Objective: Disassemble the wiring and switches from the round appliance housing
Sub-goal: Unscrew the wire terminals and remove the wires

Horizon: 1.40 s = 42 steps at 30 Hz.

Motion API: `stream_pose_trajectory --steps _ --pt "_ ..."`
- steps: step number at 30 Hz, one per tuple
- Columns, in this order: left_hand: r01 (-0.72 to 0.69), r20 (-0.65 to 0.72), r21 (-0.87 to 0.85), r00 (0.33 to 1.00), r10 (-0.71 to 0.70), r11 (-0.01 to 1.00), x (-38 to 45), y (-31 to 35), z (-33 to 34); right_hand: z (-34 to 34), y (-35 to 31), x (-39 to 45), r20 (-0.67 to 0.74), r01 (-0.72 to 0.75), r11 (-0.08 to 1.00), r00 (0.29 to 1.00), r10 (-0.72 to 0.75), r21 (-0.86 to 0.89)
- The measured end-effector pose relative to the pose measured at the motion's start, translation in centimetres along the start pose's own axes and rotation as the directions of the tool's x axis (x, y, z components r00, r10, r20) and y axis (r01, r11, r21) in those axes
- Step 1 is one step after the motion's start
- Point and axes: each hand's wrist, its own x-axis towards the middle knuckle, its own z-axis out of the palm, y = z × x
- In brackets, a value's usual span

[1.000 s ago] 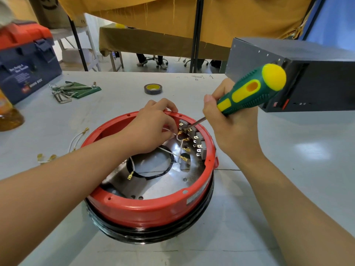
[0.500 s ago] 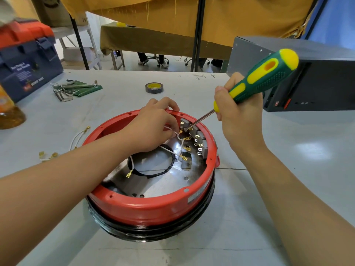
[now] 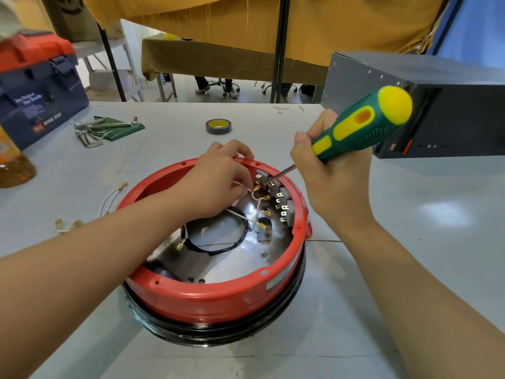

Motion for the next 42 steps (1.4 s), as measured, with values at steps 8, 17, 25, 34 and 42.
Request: stream_pose_trajectory --steps 8,17,25,34,42 --pt "-0.005 0.003 0.0 1.0 0.005 1.0 0.0 0.0 0.0 0.6 -0.4 -0.4 0.134 0.161 0.985 0.979 -0.151 -0.068" --pt "-0.004 -0.003 -0.016 1.0 0.004 1.0 0.0 0.1 -0.1 1.2 0.2 -0.9 0.057 -0.033 0.999 0.998 0.034 -0.022" --pt "-0.001 0.004 -0.007 1.0 0.001 1.0 0.1 -0.1 0.0 -0.3 0.3 -0.1 -0.028 -0.089 0.99 0.995 0.092 0.106" --pt "-0.002 0.006 -0.003 1.0 0.002 1.0 0.1 -0.1 0.0 -0.1 0.3 -0.7 0.009 0.094 0.996 0.996 -0.094 -0.01" --pt "-0.014 0.004 0.004 1.0 0.014 1.0 0.0 -0.1 0.0 0.4 0.0 -1.1 0.06 0.14 0.989 0.989 -0.136 -0.056"
